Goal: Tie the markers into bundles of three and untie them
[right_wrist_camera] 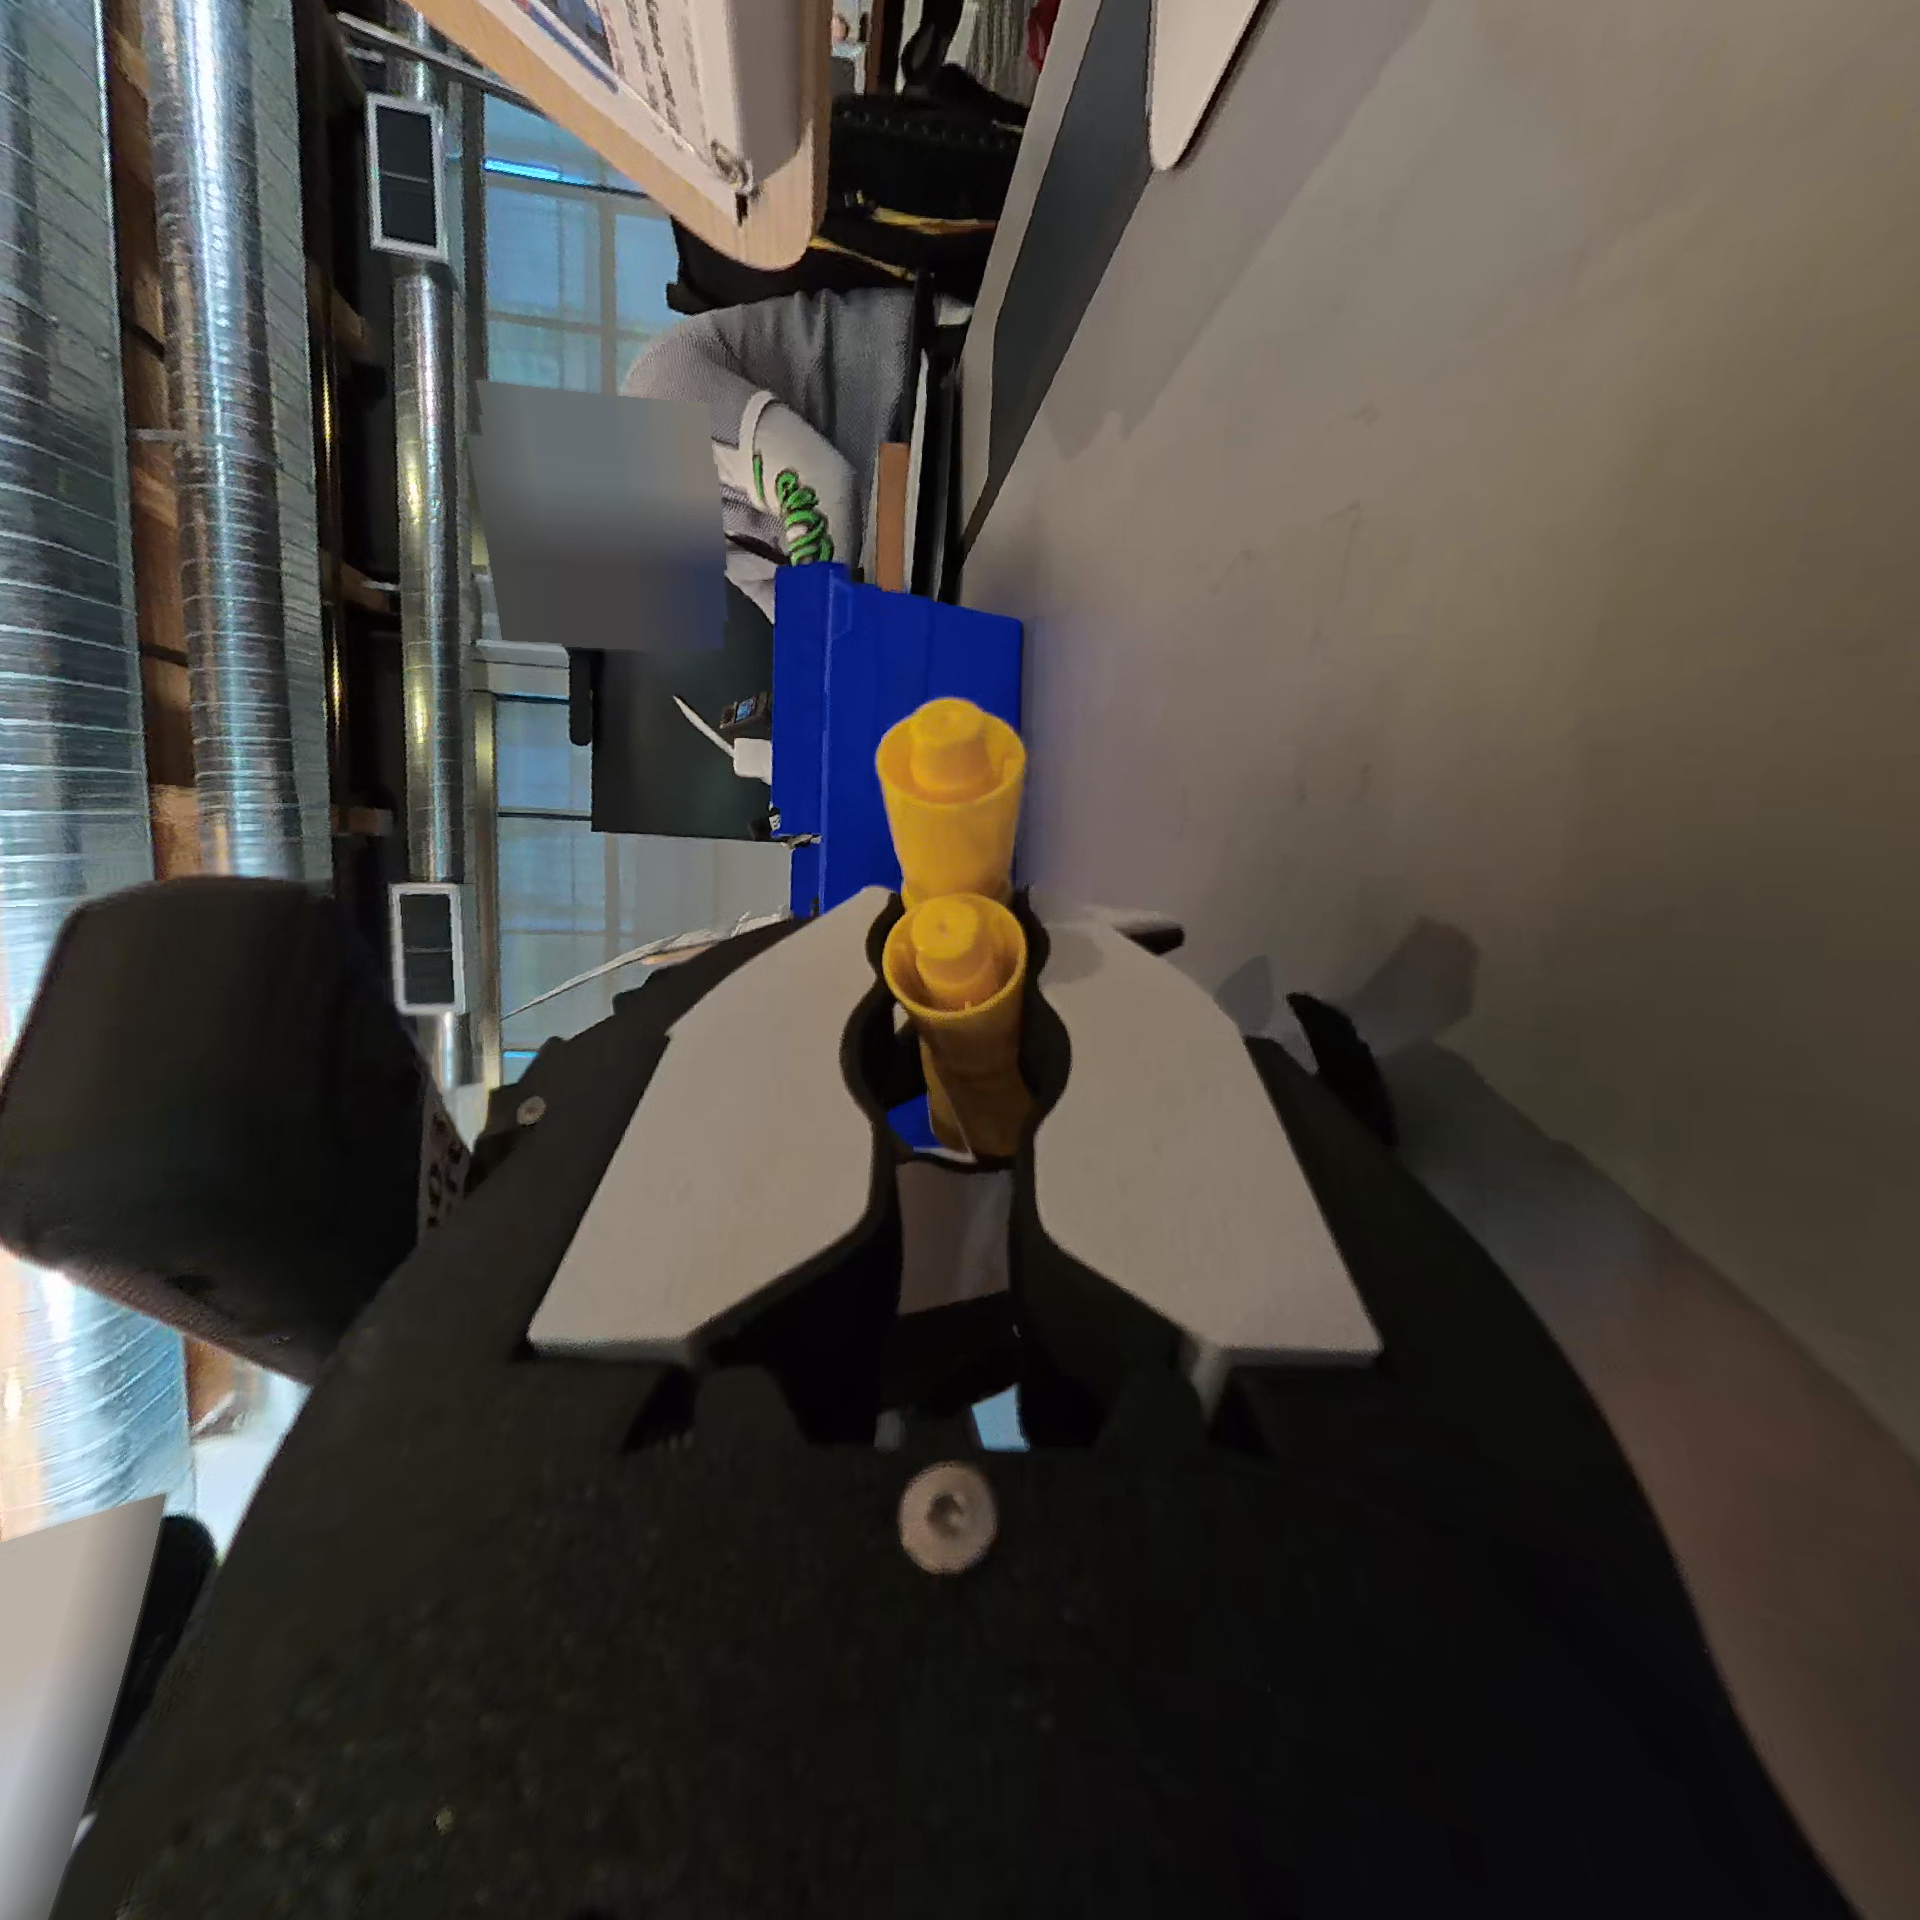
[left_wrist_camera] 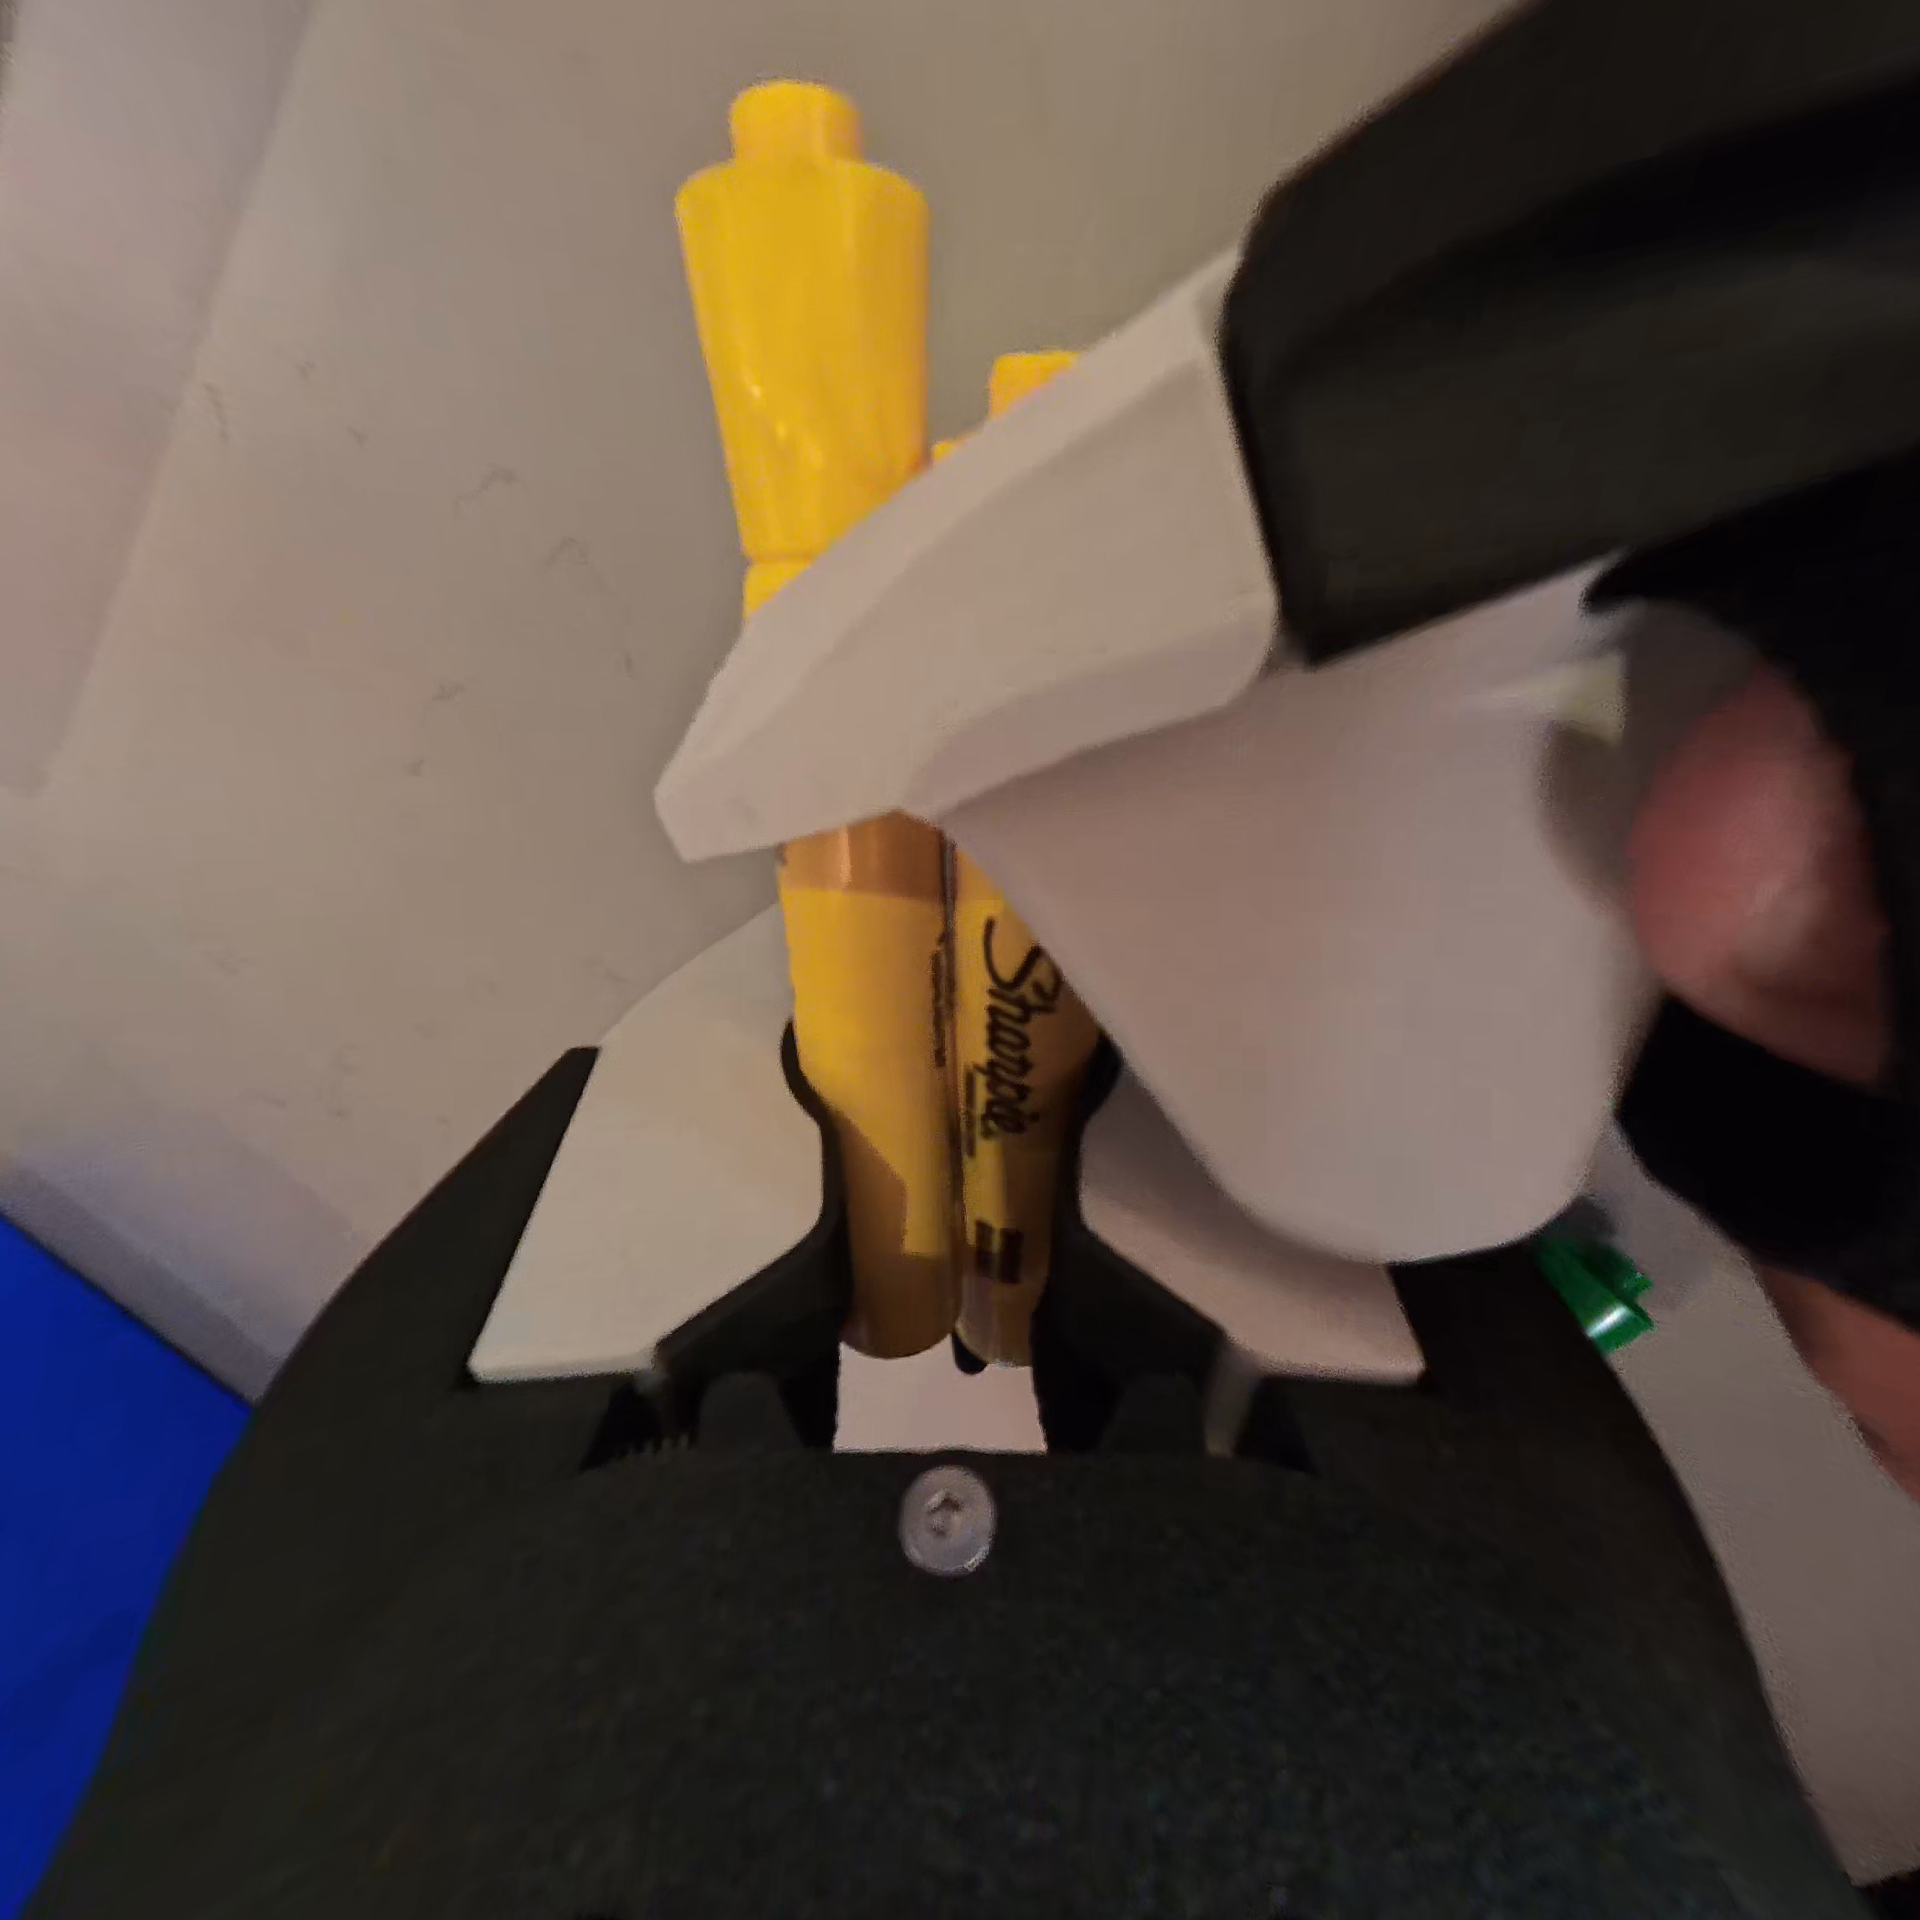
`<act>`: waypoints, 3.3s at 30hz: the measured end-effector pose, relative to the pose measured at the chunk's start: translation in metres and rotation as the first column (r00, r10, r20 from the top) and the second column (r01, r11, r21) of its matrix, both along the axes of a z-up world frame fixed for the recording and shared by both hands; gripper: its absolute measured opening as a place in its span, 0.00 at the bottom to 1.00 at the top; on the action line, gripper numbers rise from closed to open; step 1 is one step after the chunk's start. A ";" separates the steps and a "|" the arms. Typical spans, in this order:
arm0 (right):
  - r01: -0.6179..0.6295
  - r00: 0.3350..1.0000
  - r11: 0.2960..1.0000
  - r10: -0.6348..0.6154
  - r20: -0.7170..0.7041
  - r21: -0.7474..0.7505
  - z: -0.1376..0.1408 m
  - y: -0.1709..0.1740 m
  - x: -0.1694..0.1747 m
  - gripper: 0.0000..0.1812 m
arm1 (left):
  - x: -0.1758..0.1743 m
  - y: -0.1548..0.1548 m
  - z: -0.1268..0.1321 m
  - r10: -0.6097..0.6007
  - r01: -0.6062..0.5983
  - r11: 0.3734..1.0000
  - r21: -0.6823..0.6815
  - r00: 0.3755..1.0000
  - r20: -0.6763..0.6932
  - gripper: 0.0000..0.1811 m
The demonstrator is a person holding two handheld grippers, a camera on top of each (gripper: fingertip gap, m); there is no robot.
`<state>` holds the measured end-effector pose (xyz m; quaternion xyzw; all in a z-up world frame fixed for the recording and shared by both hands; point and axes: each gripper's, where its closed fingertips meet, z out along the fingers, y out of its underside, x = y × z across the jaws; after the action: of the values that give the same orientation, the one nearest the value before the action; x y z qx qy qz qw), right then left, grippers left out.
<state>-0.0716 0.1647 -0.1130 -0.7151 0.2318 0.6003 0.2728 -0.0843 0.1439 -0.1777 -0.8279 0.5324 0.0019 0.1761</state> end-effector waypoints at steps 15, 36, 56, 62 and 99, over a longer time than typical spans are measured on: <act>-0.148 0.988 0.973 0.139 0.063 0.177 0.013 -0.013 -0.002 0.19 | -0.023 -0.013 0.010 -0.101 0.108 0.990 -0.094 0.992 0.080 0.23; -0.112 0.993 0.984 0.114 -0.012 0.137 0.015 -0.020 -0.021 0.09 | -0.047 -0.019 0.010 -0.146 0.144 0.986 -0.079 0.989 -0.021 0.24; -0.297 0.953 0.942 0.281 0.115 0.157 0.013 -0.033 -0.015 0.08 | -0.068 -0.030 0.011 -0.232 0.222 0.968 -0.113 0.969 -0.083 0.23; -0.313 0.947 0.937 0.297 0.120 0.153 0.012 -0.036 -0.019 0.08 | -0.070 -0.028 0.010 -0.231 0.220 0.970 -0.106 0.967 -0.109 0.23; -0.311 0.949 0.928 0.292 0.118 0.205 0.012 -0.048 -0.039 0.10 | -0.063 -0.032 0.010 -0.275 0.256 0.956 -0.143 0.952 -0.133 0.23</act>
<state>-0.1106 0.1172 -0.1011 -0.7324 0.0392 0.6261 0.2648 -0.1470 0.1120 -0.1677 -0.7555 0.6499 0.0078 0.0823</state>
